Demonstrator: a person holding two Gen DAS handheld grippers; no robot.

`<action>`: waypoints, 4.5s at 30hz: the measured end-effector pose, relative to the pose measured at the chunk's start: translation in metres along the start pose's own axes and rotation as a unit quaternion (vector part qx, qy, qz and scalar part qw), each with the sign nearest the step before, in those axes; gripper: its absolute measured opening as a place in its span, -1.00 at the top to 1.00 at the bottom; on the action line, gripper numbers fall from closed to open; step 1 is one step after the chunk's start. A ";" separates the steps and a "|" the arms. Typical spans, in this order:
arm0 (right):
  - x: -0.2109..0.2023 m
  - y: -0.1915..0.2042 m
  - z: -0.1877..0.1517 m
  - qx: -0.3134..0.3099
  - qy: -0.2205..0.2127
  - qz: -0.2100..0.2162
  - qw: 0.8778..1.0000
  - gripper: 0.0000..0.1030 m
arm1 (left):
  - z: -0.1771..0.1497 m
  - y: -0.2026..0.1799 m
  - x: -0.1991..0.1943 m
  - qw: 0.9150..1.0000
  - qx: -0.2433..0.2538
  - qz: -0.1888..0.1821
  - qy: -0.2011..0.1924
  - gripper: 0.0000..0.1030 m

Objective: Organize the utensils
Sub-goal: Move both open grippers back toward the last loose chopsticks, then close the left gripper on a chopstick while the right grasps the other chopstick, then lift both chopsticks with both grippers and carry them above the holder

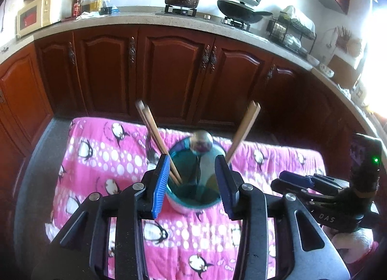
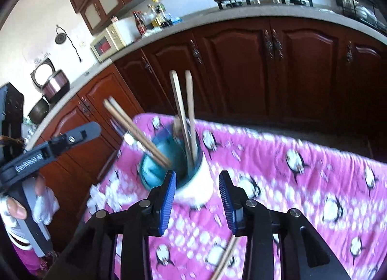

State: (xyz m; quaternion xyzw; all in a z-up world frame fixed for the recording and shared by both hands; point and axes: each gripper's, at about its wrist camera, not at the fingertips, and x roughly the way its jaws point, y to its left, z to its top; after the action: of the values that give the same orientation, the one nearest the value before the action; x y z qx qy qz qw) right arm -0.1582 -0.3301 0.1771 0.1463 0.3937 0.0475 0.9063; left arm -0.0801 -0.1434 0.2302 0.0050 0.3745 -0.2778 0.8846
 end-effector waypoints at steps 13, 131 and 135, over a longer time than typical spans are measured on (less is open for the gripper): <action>0.050 -0.045 -0.102 0.045 0.101 -0.086 0.990 0.32 | -0.070 -0.020 0.008 0.999 0.021 -0.001 0.046 0.26; -0.090 -0.001 -0.049 -0.061 -0.023 -0.009 0.998 0.87 | -0.059 -0.046 -0.030 0.992 0.066 -0.099 0.045 0.92; -0.101 0.016 -0.032 -0.075 -0.043 0.003 0.996 0.87 | -0.044 -0.035 -0.052 0.993 0.061 -0.101 0.020 0.92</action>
State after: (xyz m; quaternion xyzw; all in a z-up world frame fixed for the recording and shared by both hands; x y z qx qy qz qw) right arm -0.2505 -0.3276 0.2322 0.0815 0.3488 0.0733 0.9308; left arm -0.1557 -0.1381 0.2396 0.0269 0.3726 -0.3882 0.8425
